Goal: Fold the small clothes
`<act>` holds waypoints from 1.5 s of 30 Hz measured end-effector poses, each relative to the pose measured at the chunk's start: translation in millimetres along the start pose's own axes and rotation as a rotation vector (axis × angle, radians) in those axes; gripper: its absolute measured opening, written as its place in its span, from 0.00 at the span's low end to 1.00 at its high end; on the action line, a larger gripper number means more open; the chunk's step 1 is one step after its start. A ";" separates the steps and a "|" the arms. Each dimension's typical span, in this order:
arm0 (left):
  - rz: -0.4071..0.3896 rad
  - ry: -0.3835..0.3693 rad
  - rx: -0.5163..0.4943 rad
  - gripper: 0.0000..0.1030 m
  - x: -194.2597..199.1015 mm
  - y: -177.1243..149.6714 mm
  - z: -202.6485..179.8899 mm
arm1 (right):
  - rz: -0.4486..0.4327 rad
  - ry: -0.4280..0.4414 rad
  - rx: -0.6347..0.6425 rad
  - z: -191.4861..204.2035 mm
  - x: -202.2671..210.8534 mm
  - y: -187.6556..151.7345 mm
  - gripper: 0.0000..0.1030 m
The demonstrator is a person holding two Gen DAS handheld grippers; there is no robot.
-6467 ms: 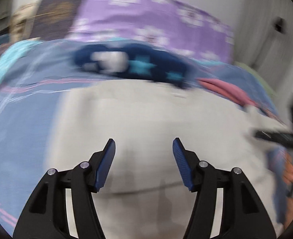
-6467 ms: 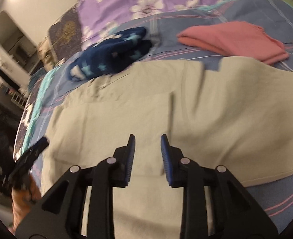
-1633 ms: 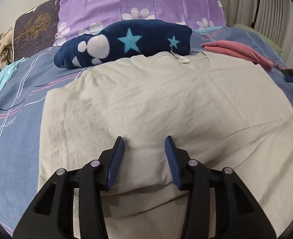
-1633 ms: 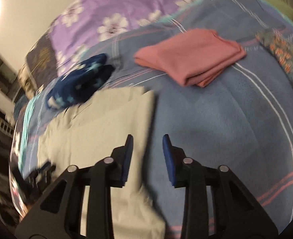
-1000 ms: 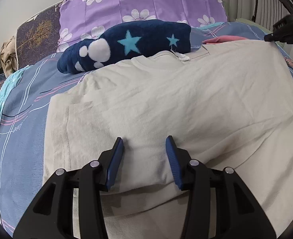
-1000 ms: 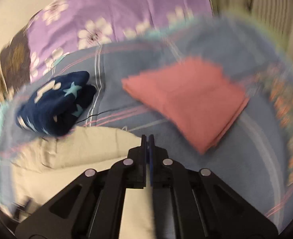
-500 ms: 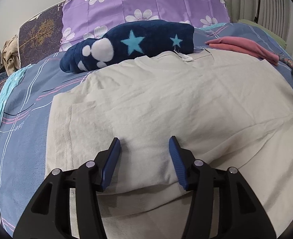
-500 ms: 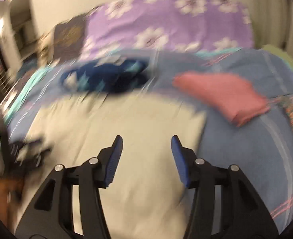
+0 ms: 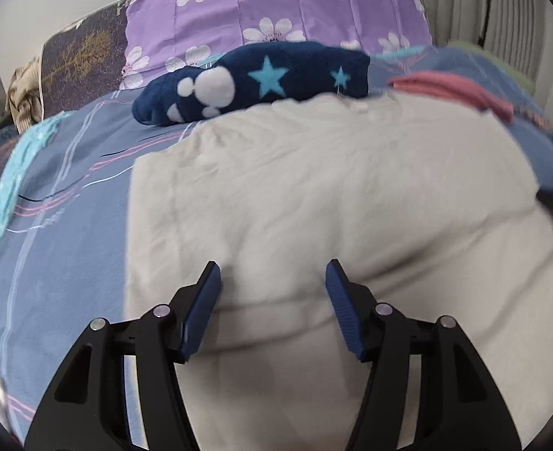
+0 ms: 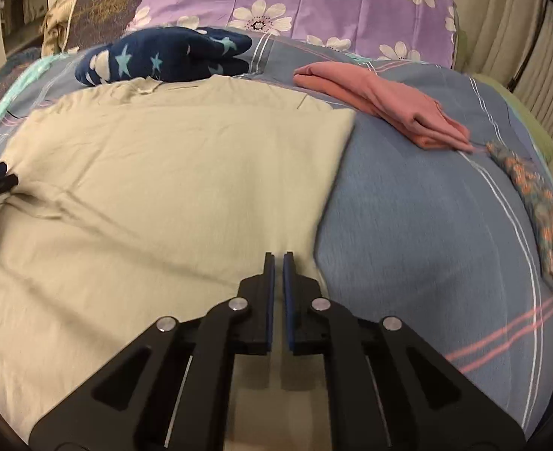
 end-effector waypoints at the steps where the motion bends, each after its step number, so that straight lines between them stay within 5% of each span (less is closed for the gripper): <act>1: 0.003 -0.008 -0.018 0.60 0.3 -6.2 0.0 | -0.005 0.001 0.005 -2.9 -1.1 -1.0 0.05; 4: 0.008 0.005 -0.020 0.58 10.6 -12.7 3.9 | -0.014 -0.002 -0.034 -3.3 5.0 -0.4 0.05; 6: 0.012 0.041 -0.045 0.58 20.3 -16.3 0.9 | -0.018 0.038 -0.095 -4.3 21.0 -4.3 0.18; 9: -0.013 0.031 -0.068 0.58 41.5 -31.6 -7.1 | -0.022 0.089 -0.120 -8.2 43.5 -18.9 0.21; 16: -0.024 0.003 0.084 0.66 79.6 -84.3 10.4 | 0.007 0.133 -0.234 -41.9 80.7 -56.5 0.23; 20: 0.013 -0.062 0.159 0.67 83.0 -116.7 13.7 | 0.036 0.138 -0.260 -52.2 88.0 -77.5 0.25; 26: -0.036 -0.201 0.235 0.67 101.7 -139.8 0.8 | 0.087 0.185 -0.328 -62.1 93.0 -107.7 0.25; 39: -0.073 -0.347 0.203 0.65 158.7 -196.7 -48.3 | 0.142 0.353 -0.449 -83.0 148.3 -180.4 0.23; 42: -0.091 -0.385 0.224 0.53 170.1 -206.9 -53.1 | 0.160 0.419 -0.453 -82.2 163.6 -198.1 0.23; 45: -0.107 -0.428 0.262 0.22 176.8 -217.6 -54.7 | 0.177 0.495 -0.451 -78.2 174.8 -212.3 0.26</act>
Point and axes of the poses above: each gripper's, at about its wrist camera, not at the fingertips, and x roughly against the way its jaws point, z to its left, y to its top, the point moved 7 cm from there along -x, roughly the way its jaws point, and after that the axes turned 15 degrees about -x, right-handed, at the moved point
